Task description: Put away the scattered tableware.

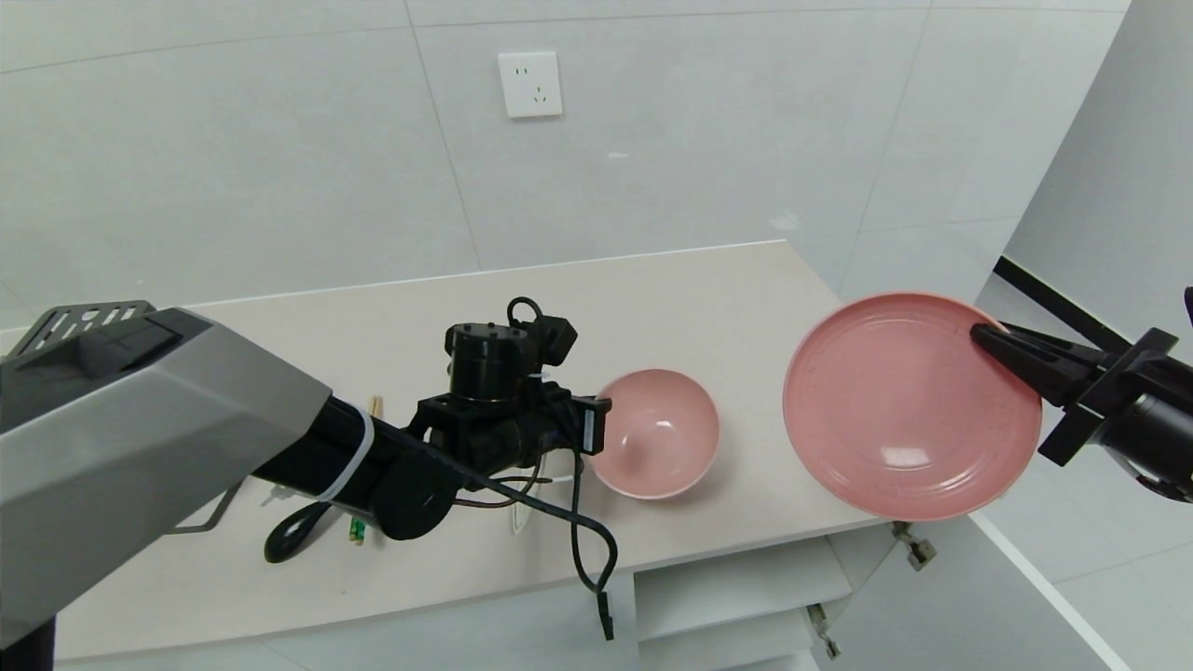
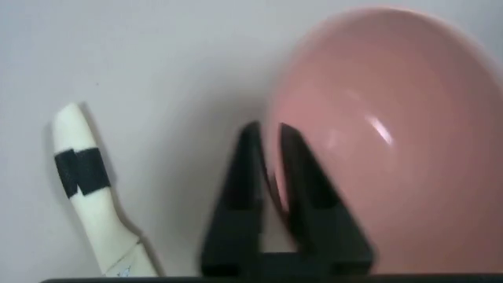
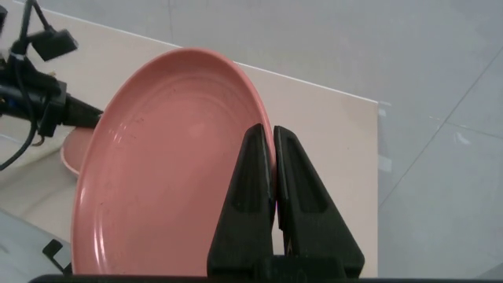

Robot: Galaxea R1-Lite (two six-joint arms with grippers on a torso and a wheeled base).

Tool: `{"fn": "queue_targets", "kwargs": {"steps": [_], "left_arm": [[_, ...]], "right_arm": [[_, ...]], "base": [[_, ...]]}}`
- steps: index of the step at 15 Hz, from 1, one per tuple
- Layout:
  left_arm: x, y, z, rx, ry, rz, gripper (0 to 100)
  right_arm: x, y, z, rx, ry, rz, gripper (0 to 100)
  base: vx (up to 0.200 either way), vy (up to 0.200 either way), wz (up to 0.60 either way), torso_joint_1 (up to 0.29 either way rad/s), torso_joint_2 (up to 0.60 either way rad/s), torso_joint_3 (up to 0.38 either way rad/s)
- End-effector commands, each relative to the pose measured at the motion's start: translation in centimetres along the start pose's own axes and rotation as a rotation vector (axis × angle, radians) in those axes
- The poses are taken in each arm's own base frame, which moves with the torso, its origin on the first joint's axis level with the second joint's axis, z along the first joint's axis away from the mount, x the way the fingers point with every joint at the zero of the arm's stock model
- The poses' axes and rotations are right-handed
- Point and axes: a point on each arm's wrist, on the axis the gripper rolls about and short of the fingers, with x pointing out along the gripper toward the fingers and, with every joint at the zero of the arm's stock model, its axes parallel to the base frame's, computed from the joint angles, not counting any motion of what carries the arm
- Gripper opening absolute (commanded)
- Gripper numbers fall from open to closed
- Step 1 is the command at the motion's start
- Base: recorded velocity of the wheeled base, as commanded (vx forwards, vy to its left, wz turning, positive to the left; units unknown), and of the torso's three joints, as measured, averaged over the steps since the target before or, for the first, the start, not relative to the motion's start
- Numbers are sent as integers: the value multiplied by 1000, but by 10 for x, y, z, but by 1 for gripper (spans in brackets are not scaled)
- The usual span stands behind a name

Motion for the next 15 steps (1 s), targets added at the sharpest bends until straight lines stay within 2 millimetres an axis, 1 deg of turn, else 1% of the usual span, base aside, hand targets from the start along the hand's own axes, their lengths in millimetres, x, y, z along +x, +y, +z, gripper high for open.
{"fn": "queue_targets", "kwargs": {"steps": [1,3,6,10,11,13,15], "left_arm": [[-9,-2,6,5,-27,-3,0],[-12,-3,10,10,-67,-10,0],[-18,-5,23,26,-179,-22,0],[-43,-7,35,37,-240,-30,0],[-53,-9,41,42,-283,-37,0],[-63,-8,49,52,-355,-39,0],[-72,-6,51,57,-396,-34,0]], "right_arm": [[-1,1,1,-1,-2,0,0],[-2,1,1,-2,-3,0,0],[-3,1,1,-1,-2,0,0],[-3,1,1,-2,-3,0,0],[-3,1,0,0,0,1,0],[-3,1,2,-1,-6,0,0],[-4,1,3,-3,-10,-2,0]], "base": [[0,0,0,0,0,0],[0,0,0,0,0,0],[0,0,0,0,0,0],[0,0,0,0,0,0],[0,0,0,0,0,0],[0,0,0,0,0,0],[0,0,0,0,0,0]]}}
